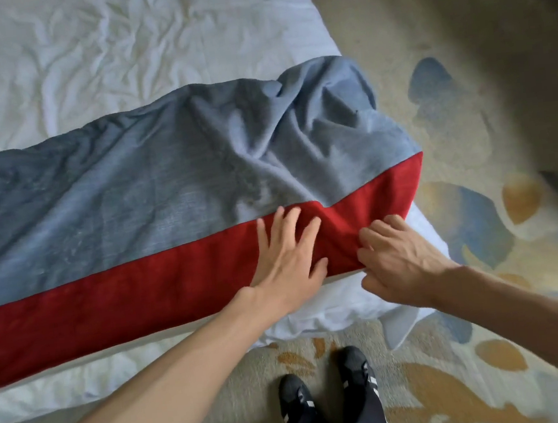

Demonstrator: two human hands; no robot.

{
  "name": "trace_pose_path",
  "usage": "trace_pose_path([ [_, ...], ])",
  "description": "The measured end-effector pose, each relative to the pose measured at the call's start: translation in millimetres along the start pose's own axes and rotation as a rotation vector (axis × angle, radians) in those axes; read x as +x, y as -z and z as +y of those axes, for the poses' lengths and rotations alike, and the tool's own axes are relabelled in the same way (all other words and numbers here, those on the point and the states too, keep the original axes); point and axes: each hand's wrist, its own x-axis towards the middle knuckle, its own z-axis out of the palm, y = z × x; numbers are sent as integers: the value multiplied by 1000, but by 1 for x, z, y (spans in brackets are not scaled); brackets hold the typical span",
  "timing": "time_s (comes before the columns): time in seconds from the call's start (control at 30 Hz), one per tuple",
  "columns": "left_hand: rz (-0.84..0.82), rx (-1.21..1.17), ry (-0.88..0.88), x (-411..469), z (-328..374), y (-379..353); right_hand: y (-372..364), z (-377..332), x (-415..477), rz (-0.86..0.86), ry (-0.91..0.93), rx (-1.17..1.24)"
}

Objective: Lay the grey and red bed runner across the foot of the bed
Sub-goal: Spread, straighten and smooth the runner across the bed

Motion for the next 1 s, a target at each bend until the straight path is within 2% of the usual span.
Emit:
trace_pose_path([
  [0.17,-109,66,20,-4,1,-16,1,-9,-6,-40,-27,-11],
  [0.33,-29,67,6,-2,-2,-22,-10,-21,-13,-148,-70,4],
  [0.43,10,51,75,7,-1,-25,-6,-9,-8,-133,-107,110],
  [0.57,37,11,138,18,8,-24,1,12,3,-6,-251,204],
  [0.67,61,20,197,27,13,-18,-3,25,4,0,-335,226],
  [0.87,123,-90,441,66,27,-7,-5,42,-3,-75,-316,250],
  [1.0,153,-14,477,87,24,-2,1,55,10,-76,-278,223],
])
